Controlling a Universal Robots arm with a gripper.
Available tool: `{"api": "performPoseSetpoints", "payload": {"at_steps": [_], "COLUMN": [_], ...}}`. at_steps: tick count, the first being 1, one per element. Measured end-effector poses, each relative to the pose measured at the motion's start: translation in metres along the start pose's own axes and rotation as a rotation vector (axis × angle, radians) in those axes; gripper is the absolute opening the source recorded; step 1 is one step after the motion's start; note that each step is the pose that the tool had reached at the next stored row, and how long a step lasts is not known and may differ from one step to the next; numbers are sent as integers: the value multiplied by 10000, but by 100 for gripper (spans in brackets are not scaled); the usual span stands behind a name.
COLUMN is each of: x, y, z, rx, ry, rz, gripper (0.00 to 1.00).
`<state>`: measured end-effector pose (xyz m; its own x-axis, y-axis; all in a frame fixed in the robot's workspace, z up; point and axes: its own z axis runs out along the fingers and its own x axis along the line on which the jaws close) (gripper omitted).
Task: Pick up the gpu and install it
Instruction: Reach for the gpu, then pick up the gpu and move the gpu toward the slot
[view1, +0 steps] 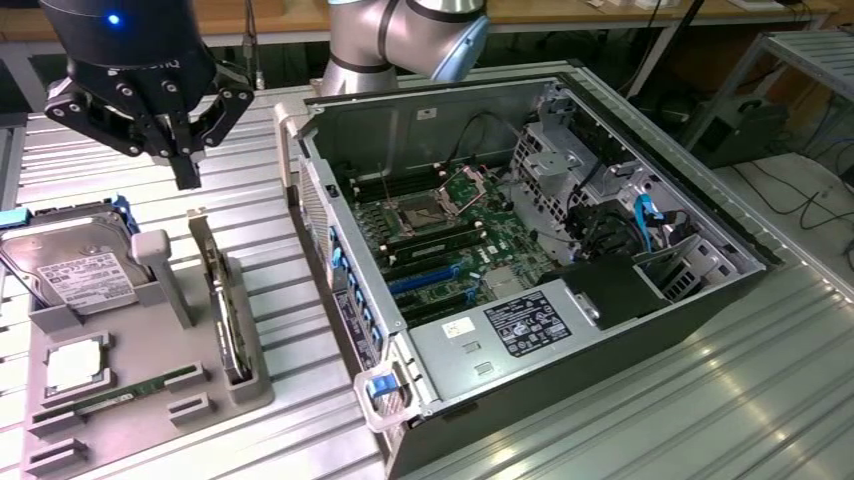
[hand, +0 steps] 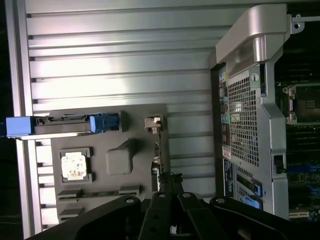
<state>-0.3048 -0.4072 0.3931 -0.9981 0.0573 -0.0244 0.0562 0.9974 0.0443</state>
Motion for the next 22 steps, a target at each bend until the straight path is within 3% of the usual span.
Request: {"api": "performPoseSetpoints", "payload": {"at_steps": [18, 20, 22], "x": [36, 36, 36], "y": [-3, -3, -3], "z": [-1, -1, -1], "rx": [0, 0, -1], "ry": [0, 1, 0], "rz": [-5, -5, -6], "gripper": [11, 16, 29]}}
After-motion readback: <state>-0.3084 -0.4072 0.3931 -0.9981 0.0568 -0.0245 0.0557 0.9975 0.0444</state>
